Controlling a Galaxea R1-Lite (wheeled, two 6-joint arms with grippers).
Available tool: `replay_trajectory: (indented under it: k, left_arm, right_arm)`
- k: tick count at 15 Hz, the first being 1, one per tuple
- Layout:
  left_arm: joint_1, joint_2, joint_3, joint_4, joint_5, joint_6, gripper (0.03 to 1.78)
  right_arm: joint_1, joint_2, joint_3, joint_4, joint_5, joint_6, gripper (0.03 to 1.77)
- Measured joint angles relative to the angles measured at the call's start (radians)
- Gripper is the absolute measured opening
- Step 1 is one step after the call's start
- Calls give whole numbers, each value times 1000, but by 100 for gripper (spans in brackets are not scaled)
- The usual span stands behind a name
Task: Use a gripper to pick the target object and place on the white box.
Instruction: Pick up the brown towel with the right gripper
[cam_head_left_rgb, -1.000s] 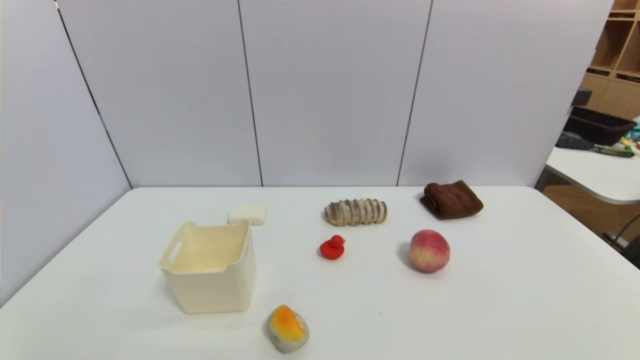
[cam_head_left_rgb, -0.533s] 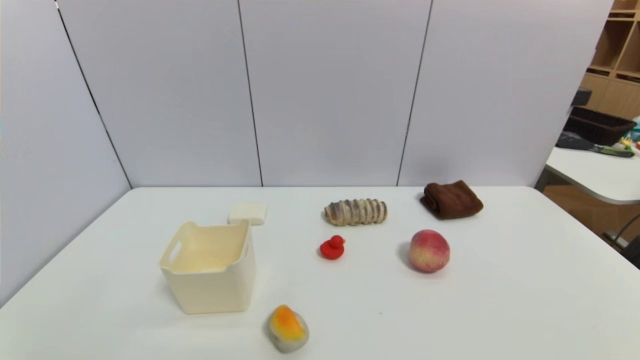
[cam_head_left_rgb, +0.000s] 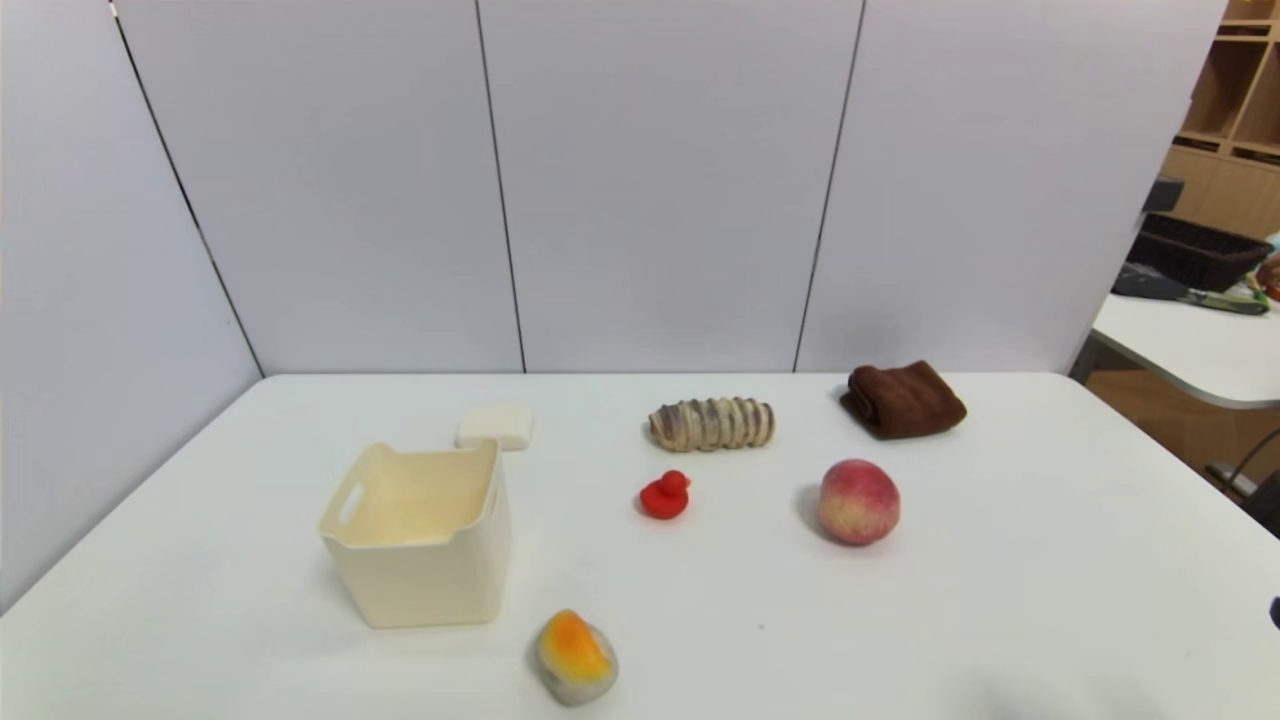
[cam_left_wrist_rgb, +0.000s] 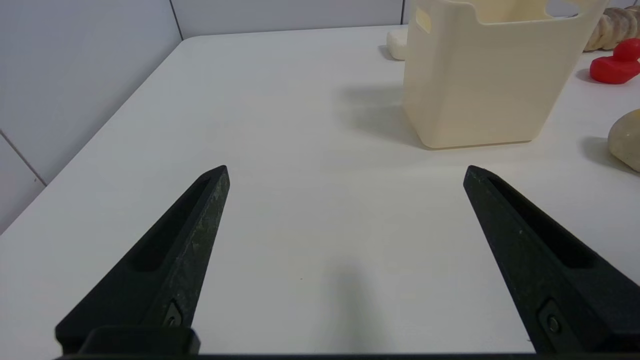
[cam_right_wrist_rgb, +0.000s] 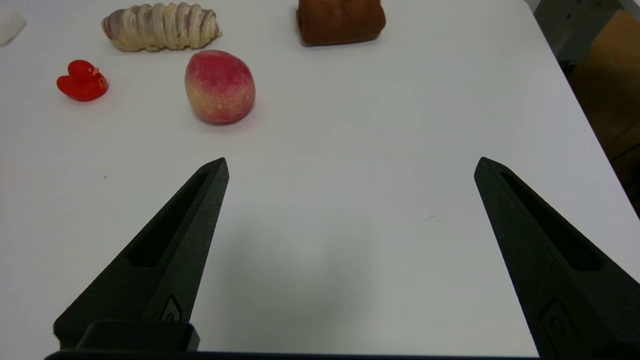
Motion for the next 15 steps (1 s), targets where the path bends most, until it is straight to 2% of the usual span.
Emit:
replay_trajectory:
  k: [4,8,11,15]
  left_arm:
    - [0,0,0,0,0,0,169]
    - [0,0,0,0,0,0,169]
    - [0,0,0,0,0,0,169]
    - [0,0,0,0,0,0,169]
  right_arm:
    - [-7,365,-239,7,0,-3,170]
    - [-21,725,-559,65,1,-3,170]
    - [-29,941,-749,129,1,-11,170]
    - [-24,1181,-927,146,-1,-12,170]
